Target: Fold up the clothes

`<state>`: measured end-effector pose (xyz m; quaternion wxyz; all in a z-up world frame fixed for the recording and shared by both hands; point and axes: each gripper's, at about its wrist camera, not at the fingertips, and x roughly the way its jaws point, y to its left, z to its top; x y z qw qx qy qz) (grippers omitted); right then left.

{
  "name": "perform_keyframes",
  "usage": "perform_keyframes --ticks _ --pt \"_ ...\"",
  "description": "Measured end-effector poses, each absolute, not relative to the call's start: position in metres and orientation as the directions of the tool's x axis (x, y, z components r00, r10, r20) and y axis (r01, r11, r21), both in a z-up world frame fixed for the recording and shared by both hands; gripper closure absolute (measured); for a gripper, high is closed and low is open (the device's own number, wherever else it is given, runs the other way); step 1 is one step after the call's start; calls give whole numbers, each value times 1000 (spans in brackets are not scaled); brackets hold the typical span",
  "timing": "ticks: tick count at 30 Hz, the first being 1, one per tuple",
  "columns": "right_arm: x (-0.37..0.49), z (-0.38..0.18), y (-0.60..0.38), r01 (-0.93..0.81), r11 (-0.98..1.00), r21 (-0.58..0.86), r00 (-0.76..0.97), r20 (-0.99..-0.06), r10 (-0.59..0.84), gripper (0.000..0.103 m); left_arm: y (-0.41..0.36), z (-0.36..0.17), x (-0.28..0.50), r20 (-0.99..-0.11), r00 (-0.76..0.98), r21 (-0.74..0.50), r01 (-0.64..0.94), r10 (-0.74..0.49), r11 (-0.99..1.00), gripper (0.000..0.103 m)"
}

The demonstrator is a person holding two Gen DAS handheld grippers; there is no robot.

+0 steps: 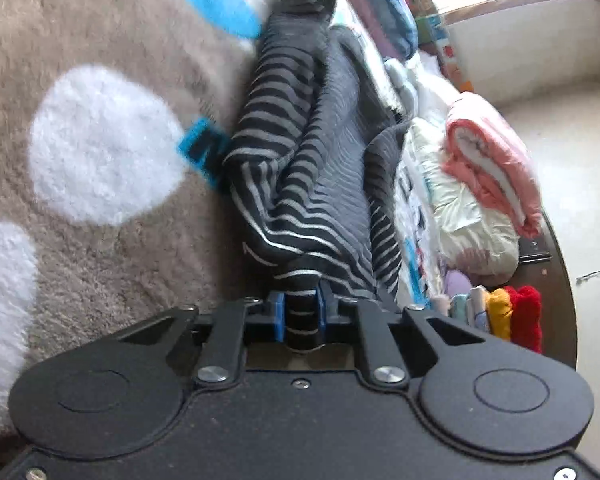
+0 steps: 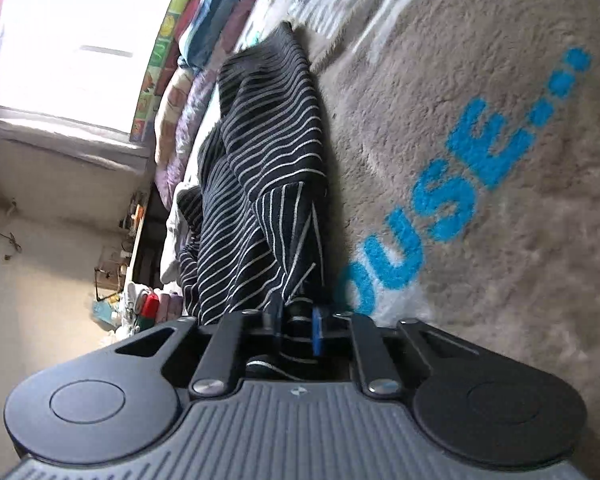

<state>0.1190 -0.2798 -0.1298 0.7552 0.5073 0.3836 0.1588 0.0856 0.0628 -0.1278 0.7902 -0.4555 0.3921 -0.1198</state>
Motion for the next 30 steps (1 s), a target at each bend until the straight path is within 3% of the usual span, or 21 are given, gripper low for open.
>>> perform_keyframes --ticks 6,12,15,18,19,20,22,28,30 --pt "89 -116 -298 69 487 871 688 -396 609 93 63 -116 81 -524 650 -780 -107 -551 617 92" --pt "71 -126 -310 76 587 806 667 -478 571 97 66 -135 63 -577 618 -747 -135 -534 651 91" --pt "58 -121 -311 40 608 793 691 -462 556 93 72 -137 54 -565 612 -761 -129 -553 636 84" --pt "56 -112 -310 2 609 793 721 -423 549 90 80 -135 47 -543 620 -782 -128 -566 609 69" --pt "60 -111 -309 0 598 801 726 -411 551 78 82 -134 46 -534 628 -788 -126 -566 603 59" --pt "61 -112 -310 -1 587 809 730 -400 554 59 84 -130 46 -531 640 -785 -124 -556 607 56" --pt "68 -115 -310 1 565 825 732 -386 561 48 89 -123 49 -535 662 -766 -118 -525 632 53" --pt "105 -118 -291 -39 592 805 720 -388 575 52 112 -120 71 -527 713 -760 -153 -462 631 53" --pt "114 -119 -284 -57 631 774 716 -409 566 73 121 -121 81 -523 726 -770 -177 -447 613 53"
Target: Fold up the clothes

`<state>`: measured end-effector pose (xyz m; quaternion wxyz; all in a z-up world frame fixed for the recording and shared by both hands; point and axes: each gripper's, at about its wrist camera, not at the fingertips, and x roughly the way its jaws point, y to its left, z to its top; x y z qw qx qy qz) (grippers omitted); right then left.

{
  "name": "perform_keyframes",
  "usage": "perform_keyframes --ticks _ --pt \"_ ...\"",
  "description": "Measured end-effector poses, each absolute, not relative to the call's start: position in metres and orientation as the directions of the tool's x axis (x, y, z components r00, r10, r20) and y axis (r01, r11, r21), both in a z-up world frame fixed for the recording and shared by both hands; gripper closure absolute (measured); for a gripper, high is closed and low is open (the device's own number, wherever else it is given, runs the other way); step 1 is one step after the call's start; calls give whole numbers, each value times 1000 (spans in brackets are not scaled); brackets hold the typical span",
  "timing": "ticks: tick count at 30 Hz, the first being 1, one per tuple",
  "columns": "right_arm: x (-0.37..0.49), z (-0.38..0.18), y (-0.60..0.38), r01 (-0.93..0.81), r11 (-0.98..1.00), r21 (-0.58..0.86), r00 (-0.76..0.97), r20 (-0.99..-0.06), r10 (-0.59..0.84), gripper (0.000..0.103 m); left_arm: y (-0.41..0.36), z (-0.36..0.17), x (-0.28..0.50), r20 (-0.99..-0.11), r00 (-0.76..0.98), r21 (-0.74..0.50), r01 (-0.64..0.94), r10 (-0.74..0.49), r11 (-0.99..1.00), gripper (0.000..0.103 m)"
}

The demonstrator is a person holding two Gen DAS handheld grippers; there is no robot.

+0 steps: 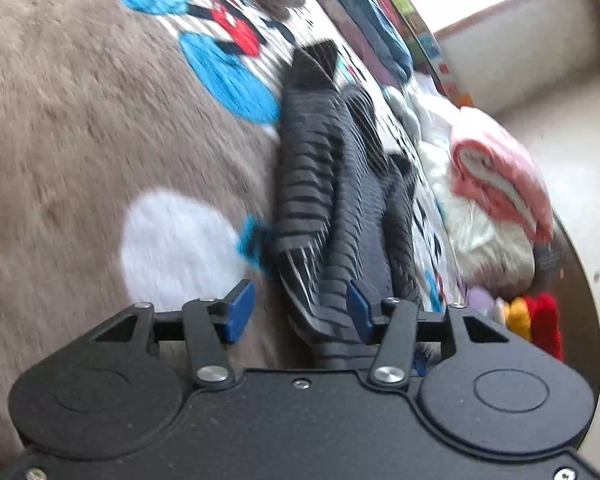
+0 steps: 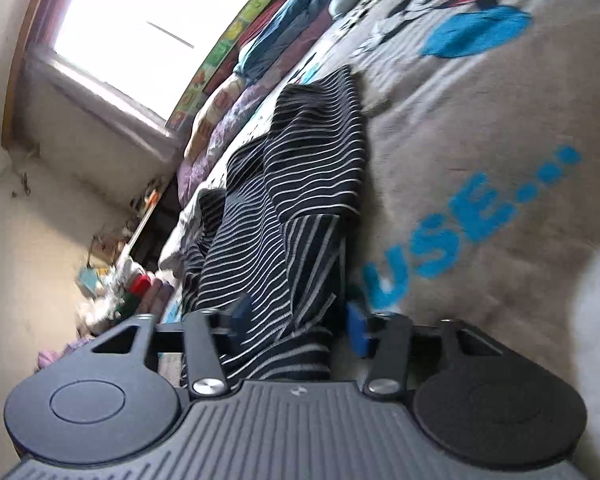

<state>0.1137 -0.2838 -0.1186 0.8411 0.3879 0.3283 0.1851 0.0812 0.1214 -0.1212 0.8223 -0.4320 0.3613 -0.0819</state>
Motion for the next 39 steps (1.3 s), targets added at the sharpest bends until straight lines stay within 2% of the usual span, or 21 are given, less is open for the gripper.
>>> perform_keyframes --ticks 1,2,9,13,17,21,22,24,25,27,28,29,31,33,35,39 --pt "116 -121 -282 -59 643 764 718 -415 559 87 124 -120 86 -525 728 -765 -178 -440 619 53" --pt "115 -125 -284 -52 636 770 724 -410 555 90 126 -119 91 -530 730 -755 -175 -431 632 53" --pt "86 -129 -304 1 632 775 749 -419 513 92 147 -120 131 -538 735 -741 -178 -414 647 53" --pt "79 -124 -306 -19 666 746 737 -439 514 90 157 -121 164 -533 739 -746 -182 -411 641 53" --pt "72 -120 -312 -50 654 755 765 -393 511 75 162 -119 195 -537 742 -739 -186 -401 647 53" --pt "75 -114 -325 -48 694 718 827 -361 431 60 163 -115 227 -537 752 -730 -186 -383 657 53" --pt "79 -120 -332 -33 668 744 833 -348 429 60 162 -114 234 -534 754 -731 -184 -382 657 53" --pt "87 -132 -344 -9 618 786 846 -323 423 66 161 -113 248 -530 757 -731 -178 -382 659 53" --pt "89 -136 -346 -10 608 794 854 -310 418 71 159 -112 254 -527 758 -729 -171 -385 663 53" --pt "93 -139 -342 -32 633 774 860 -301 412 72 152 -109 265 -525 761 -716 -152 -382 681 55" --pt "94 -139 -340 -48 649 760 861 -298 412 71 147 -106 269 -528 764 -700 -144 -371 700 57" --pt "95 -139 -338 -62 655 753 861 -291 416 69 141 -102 272 -536 765 -672 -131 -356 729 68" --pt "95 -140 -337 -87 656 749 862 -274 427 69 124 -93 277 -554 768 -590 -91 -321 802 82" --pt "97 -144 -341 -98 615 782 864 -240 443 70 102 -84 279 -569 771 -482 -33 -284 876 84" --pt "97 -145 -343 -110 593 798 863 -219 455 70 80 -79 278 -581 767 -378 44 -274 925 92" --pt "97 -147 -346 -128 570 812 862 -194 469 70 32 -75 268 -602 748 -149 239 -279 960 92"
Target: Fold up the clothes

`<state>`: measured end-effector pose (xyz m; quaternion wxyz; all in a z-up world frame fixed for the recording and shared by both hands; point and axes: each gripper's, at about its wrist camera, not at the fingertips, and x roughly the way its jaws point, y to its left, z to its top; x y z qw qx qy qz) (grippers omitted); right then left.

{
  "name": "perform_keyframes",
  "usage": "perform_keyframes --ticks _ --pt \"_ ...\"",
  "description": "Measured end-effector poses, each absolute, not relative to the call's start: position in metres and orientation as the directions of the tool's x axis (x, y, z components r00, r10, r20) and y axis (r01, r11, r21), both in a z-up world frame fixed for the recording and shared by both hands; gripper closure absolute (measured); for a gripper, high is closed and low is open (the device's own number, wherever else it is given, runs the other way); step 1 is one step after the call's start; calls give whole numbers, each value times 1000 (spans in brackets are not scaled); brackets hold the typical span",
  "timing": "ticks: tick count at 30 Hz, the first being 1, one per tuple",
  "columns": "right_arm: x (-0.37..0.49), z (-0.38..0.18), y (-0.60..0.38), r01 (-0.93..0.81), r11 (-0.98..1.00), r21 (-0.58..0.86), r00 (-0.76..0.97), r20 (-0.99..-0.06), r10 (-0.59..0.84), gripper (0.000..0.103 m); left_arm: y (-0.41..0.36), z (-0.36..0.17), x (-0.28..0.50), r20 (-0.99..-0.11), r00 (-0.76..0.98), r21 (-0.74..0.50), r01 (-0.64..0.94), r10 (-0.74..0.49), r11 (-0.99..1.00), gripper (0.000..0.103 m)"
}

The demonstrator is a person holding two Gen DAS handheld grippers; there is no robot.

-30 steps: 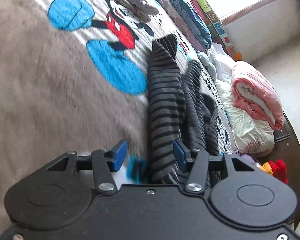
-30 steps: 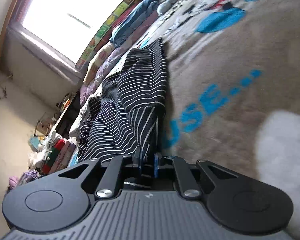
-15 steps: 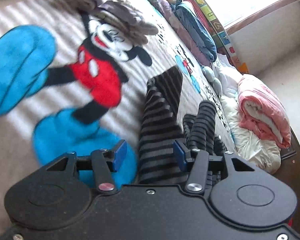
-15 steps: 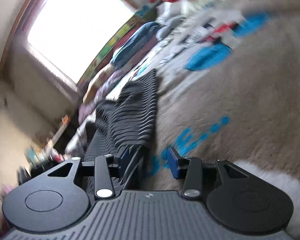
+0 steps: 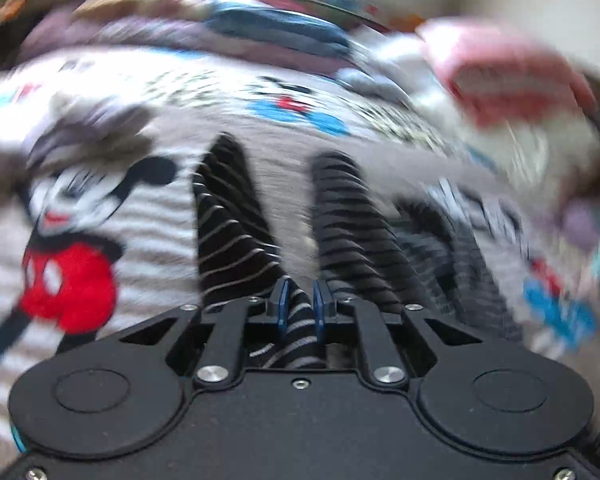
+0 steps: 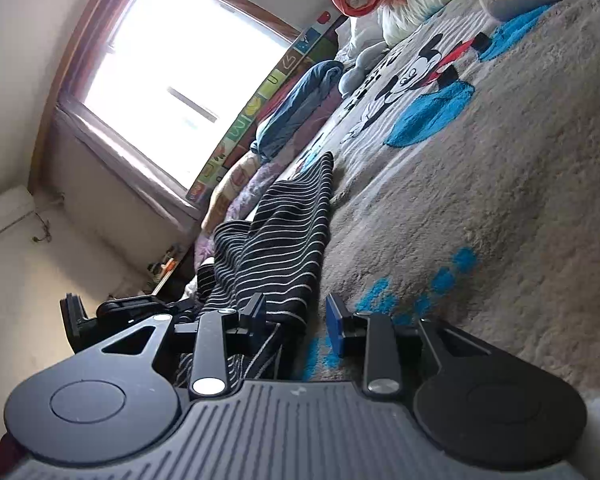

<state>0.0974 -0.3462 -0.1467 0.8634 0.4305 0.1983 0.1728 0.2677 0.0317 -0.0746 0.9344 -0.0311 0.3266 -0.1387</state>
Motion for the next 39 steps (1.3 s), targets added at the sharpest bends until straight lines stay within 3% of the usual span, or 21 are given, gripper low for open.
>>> perform_keyframes --ticks 6,9,12,14,16,20,25,27,28,29,34,39 --pt "95 -147 -349 -139 555 820 861 -176 477 70 -6 -77 250 -661 647 -20 491 -380 871 92" --pt "94 -147 -350 -144 549 823 862 -168 478 70 8 -66 247 -625 646 -96 493 -438 865 92" --pt "94 -148 -350 -150 542 827 862 -159 481 70 38 -54 256 -580 700 -183 388 -418 903 83" --pt "94 -148 -351 -154 537 830 863 -151 482 70 62 -49 266 -555 746 -237 282 -368 930 65" --pt "94 -149 -351 -160 531 832 863 -143 485 70 86 -48 276 -542 783 -286 169 -305 943 54" --pt "93 -150 -352 -173 518 838 862 -126 491 70 116 -60 302 -565 787 -400 -1 -246 916 49" --pt "92 -151 -353 -184 507 842 862 -110 496 70 131 -83 329 -595 761 -502 -102 -257 859 47" --pt "92 -151 -353 -187 503 844 861 -106 497 70 131 -88 335 -607 751 -514 -122 -259 849 53" --pt "91 -152 -354 -188 502 844 861 -104 497 70 128 -89 338 -615 744 -510 -123 -261 851 80" --pt "91 -152 -354 -189 501 844 861 -103 498 70 125 -88 338 -621 741 -497 -121 -255 859 97" --pt "90 -151 -354 -191 498 846 861 -99 498 70 110 -65 312 -576 809 -334 -99 -119 937 99" --pt "89 -151 -354 -192 496 847 862 -97 498 70 84 -38 287 -512 852 -33 -150 112 988 99"
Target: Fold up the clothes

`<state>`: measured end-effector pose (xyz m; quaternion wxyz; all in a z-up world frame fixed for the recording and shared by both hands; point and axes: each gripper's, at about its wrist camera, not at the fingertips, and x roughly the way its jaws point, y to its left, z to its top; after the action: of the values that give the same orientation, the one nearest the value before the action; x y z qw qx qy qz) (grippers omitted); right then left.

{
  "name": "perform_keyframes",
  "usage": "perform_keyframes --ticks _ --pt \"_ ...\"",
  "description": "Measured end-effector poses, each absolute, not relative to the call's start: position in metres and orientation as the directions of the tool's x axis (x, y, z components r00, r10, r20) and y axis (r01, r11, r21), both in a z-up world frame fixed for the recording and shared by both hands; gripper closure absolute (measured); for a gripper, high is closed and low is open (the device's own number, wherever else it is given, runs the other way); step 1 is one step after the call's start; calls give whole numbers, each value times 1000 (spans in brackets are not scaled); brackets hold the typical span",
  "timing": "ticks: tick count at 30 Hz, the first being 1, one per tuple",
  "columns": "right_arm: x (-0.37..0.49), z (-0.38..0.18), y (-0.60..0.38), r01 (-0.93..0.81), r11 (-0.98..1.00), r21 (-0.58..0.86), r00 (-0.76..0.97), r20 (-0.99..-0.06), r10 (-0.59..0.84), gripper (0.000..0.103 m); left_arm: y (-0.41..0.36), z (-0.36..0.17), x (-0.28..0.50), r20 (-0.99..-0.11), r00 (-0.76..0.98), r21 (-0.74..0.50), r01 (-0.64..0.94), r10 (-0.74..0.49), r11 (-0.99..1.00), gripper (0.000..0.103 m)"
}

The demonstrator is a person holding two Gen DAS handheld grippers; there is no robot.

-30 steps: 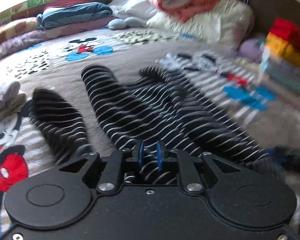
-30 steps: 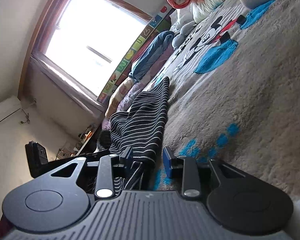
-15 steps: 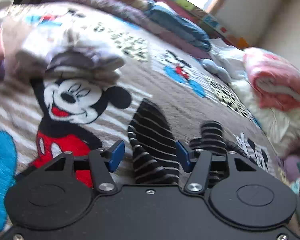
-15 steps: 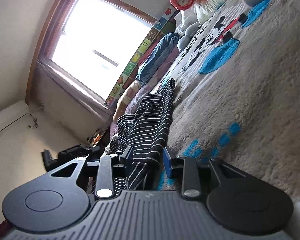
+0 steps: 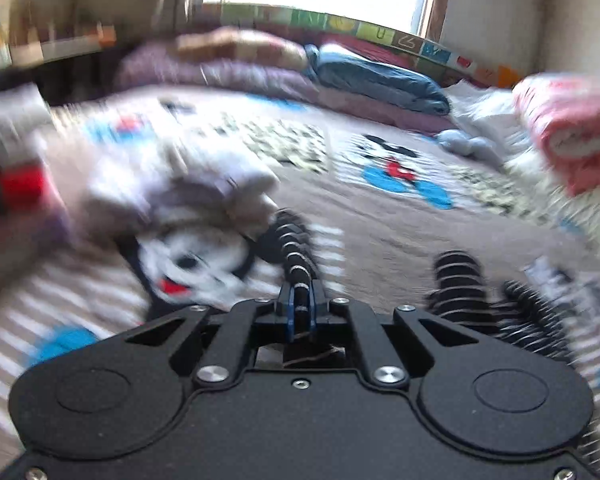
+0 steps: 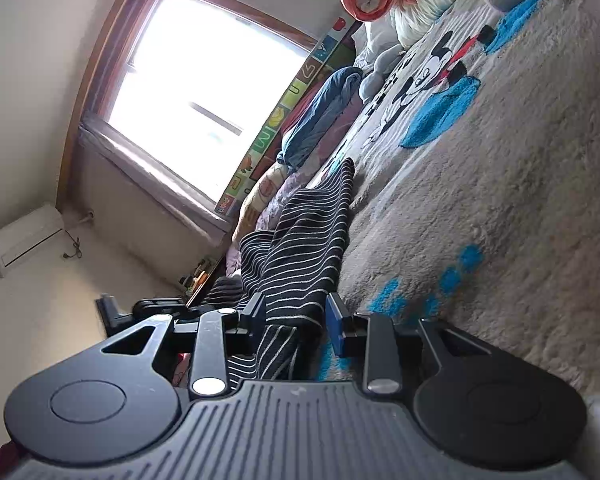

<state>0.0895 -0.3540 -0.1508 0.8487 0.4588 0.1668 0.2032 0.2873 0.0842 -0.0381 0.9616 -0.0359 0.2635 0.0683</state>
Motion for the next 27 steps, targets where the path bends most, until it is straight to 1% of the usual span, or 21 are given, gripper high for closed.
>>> perform_keyframes --ticks 1,3,4,6,7,8,9,10,12,15,17,19,23,27 --pt "90 -151 -354 -192 496 847 862 -97 498 70 75 -36 284 -494 854 46 -159 161 986 99" --pt "90 -151 -355 -192 496 847 861 -97 498 70 60 -37 284 -485 854 146 -133 188 980 99" --pt "90 -151 -355 -192 496 847 861 -97 499 70 52 -40 285 -495 849 178 -106 183 978 99" --pt "90 -151 -356 -192 496 847 861 -97 499 70 40 -52 296 -564 815 199 -22 133 980 99" --pt "90 -150 -356 -192 496 847 861 -97 499 70 35 -59 301 -606 791 175 30 83 984 96" --pt "91 -150 -356 -192 496 847 861 -98 500 70 34 -65 305 -640 768 118 84 11 989 85" --pt "91 -151 -356 -192 496 847 861 -98 500 70 36 -69 308 -664 745 45 129 -66 991 77" --pt "91 -151 -356 -192 496 847 861 -98 500 70 40 -71 308 -669 733 -20 147 -122 989 68" --pt "91 -151 -357 -192 496 847 861 -98 500 70 52 -67 303 -641 746 -112 142 -181 984 69" --pt "91 -150 -357 -192 496 847 861 -98 500 70 82 -58 298 -596 772 -228 102 -221 968 69" --pt "91 -150 -357 -192 496 847 861 -98 500 70 95 -52 301 -582 789 -254 52 -196 966 69" --pt "91 -150 -357 -193 495 847 861 -96 500 70 109 -53 309 -590 789 -274 7 -174 962 69" --pt "91 -149 -357 -195 495 847 861 -94 500 70 127 -67 333 -625 756 -327 -28 -195 945 69" --pt "91 -150 -357 -197 492 848 861 -90 501 70 133 -83 355 -668 714 -324 -27 -209 946 67"
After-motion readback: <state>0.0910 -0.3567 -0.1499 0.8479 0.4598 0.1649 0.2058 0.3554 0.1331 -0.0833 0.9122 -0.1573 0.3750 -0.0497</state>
